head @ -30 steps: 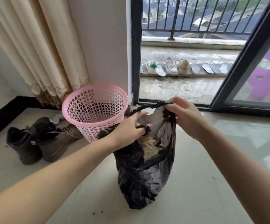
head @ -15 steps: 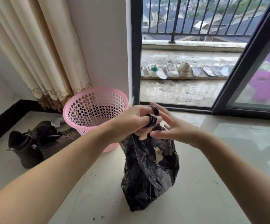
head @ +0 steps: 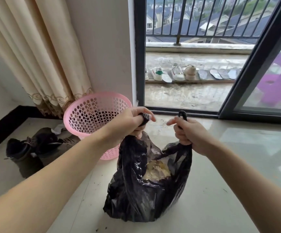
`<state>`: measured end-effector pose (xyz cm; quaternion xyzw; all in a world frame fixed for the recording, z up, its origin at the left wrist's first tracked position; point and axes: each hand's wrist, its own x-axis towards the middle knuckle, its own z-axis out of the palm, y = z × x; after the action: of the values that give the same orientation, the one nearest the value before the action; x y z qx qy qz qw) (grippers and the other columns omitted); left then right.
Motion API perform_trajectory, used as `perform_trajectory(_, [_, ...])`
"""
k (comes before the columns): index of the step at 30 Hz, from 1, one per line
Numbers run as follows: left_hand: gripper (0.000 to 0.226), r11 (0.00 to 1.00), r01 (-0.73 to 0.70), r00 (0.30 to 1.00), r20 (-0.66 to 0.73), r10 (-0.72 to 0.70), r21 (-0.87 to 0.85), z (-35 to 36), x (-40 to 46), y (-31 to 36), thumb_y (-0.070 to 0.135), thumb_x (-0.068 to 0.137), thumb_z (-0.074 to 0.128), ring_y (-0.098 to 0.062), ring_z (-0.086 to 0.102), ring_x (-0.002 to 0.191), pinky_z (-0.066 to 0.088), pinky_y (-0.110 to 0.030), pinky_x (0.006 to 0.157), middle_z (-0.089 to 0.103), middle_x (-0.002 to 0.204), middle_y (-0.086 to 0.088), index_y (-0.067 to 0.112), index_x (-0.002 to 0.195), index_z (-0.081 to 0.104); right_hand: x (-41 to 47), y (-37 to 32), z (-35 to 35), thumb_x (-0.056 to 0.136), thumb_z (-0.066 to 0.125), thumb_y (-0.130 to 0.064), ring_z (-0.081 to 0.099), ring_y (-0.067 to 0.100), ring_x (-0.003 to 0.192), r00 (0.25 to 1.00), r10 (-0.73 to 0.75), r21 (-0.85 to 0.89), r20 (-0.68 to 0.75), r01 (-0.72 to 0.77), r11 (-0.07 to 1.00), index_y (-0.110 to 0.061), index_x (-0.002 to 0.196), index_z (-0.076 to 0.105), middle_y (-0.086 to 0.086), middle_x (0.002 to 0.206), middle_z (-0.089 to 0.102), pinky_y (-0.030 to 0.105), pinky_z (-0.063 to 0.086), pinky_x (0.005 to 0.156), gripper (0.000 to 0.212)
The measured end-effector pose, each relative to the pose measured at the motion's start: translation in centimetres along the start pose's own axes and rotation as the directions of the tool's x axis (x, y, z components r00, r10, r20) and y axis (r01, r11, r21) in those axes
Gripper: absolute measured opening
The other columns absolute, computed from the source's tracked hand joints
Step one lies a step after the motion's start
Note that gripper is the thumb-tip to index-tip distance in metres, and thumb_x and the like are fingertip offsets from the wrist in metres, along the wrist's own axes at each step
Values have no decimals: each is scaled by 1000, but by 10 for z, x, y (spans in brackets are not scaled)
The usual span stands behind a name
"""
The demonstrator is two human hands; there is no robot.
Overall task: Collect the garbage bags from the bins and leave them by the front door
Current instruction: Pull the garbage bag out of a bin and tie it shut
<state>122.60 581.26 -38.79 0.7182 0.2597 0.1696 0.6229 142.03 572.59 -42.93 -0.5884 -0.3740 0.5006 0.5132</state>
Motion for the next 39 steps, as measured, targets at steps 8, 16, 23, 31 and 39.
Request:
perform_trajectory(8, [26,891,-152,930,-242,275,428,36,4,14,6,87,49,2,56,64,42,-13,63,64,80,10,23,94,67,-21,-22,47,79,67,-33,51,10,117,841,179,-594,510,195,781,-18,134,36,5,132,52,26,46,100,65])
perform_trajectory(16, [36,664,-200,967,36,252,721,51,-2,10,14,87,48,-12,52,113,45,-35,98,58,120,5,22,121,58,-15,5,53,86,46,-1,52,-8,64,913,-346,-541,217,407,736,-27,68,51,-12,69,50,10,41,57,32])
perform_trajectory(23, [26,647,-178,970,22,242,741,22,7,-11,10,91,48,-7,52,89,39,-9,77,57,96,8,16,113,62,-9,7,38,100,30,-39,45,4,48,980,-105,-334,168,157,929,-27,70,51,-9,53,47,20,39,54,39])
perform_trajectory(31, [20,723,-73,900,-266,344,687,12,13,-23,10,89,51,-13,38,59,31,-30,57,47,67,-5,9,71,44,-1,12,27,100,28,-47,40,10,46,975,-5,-216,224,55,975,-20,84,67,-8,49,45,21,33,52,49])
perform_trajectory(39, [47,968,151,965,184,-188,200,40,6,-85,50,78,67,17,53,103,43,-4,77,57,110,35,49,120,44,3,21,23,101,29,-39,47,2,41,983,86,-11,161,-85,996,-8,105,64,-10,49,54,12,34,44,47])
